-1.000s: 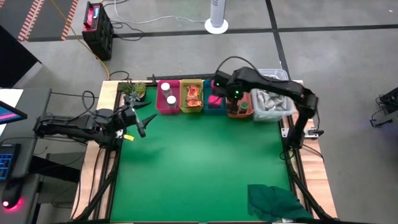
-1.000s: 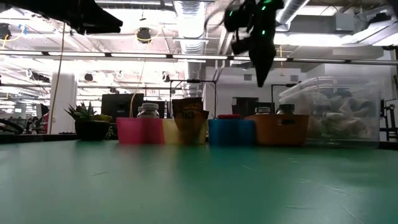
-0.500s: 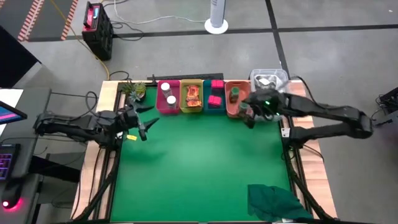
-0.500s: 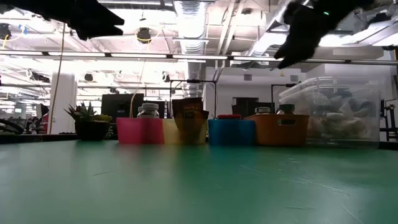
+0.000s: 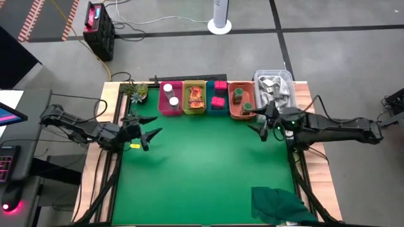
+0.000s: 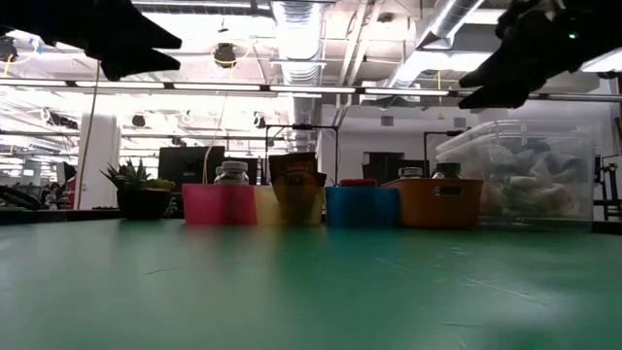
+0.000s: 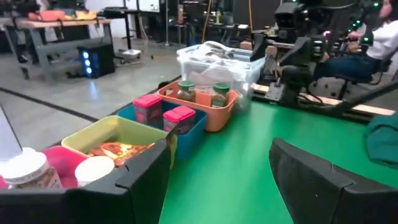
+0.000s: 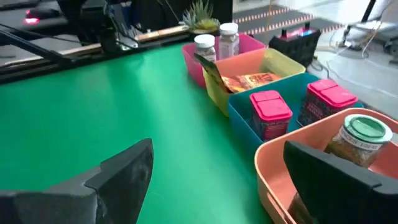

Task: Sort spices by type
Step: Return to Home Position

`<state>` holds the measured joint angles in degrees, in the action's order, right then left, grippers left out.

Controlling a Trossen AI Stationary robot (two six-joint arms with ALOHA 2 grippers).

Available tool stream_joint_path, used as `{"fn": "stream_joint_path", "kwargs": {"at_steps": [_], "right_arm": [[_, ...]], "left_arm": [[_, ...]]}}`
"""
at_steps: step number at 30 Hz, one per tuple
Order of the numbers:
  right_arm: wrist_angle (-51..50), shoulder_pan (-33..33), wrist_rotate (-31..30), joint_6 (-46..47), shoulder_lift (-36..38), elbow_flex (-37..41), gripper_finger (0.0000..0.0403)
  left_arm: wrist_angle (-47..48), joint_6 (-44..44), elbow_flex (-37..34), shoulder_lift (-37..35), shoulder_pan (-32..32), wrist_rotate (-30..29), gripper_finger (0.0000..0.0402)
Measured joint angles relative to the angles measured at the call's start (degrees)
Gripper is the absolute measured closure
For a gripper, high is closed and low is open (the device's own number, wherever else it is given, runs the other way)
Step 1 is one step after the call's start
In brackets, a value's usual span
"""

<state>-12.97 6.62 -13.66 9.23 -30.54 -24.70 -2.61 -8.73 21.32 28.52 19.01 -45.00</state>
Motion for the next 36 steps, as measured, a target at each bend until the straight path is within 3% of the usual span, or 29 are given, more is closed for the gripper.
{"fn": "stream_joint_path", "kwargs": {"at_steps": [10,21,23,31,36], "right_arm": [[1.17,-5.0,-2.73,-1.95,13.65,6.31,0.0019],[-0.46,-4.29,-2.48,-4.3,30.31,11.28,0.0019],[-0.08,-4.14,-2.48,-4.3,30.46,11.7,0.0019],[1.08,-2.6,-2.62,-2.02,30.41,11.93,0.0019],[3.86,-1.39,-4.54,-2.04,30.44,11.91,0.0019]], "left_arm": [[6.04,2.45,0.0,-6.01,6.15,-2.95,0.0143],[17.21,8.29,-0.02,-15.08,6.14,7.39,0.0143],[17.74,10.28,-0.38,-16.59,6.14,8.34,0.0143],[-1.91,14.95,-13.21,-22.32,6.1,15.64,0.0143],[-7.08,13.07,-18.07,-24.4,6.1,18.79,0.0143]]}}
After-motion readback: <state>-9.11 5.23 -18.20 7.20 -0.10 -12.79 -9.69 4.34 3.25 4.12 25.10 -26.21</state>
